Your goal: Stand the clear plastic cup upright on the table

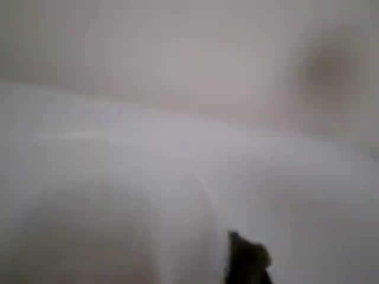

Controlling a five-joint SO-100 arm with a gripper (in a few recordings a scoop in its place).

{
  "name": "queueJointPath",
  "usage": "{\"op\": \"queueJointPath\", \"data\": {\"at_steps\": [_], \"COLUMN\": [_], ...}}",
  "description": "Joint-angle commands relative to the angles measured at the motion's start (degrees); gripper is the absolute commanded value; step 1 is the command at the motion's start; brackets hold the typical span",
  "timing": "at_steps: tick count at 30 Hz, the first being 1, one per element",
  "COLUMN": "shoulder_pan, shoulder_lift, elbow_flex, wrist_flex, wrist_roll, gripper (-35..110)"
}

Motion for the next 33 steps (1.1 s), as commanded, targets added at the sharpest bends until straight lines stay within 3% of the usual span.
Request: {"op": "queueJointPath", "data": {"at_steps": [1,10,13,16,21,26,30,33], "shoulder_pan": [1.5,2.5,2.6,3.0,3.4,3.2,4.5,5.3], "shoulder_lift": [10.7,34.2,45.4,60.6,89.3,107.0,114.5,121.5], "elbow_flex": [5.3,17.7,21.0,23.2,22.3,20.9,16.5,16.0], "wrist_flex": [1.3,13.8,22.3,37.4,72.9,97.3,115.5,125.0], "wrist_roll": [2.8,8.3,10.6,14.1,22.8,33.5,47.8,60.2], "gripper": [76,76,76,76,75,73,59,38]}}
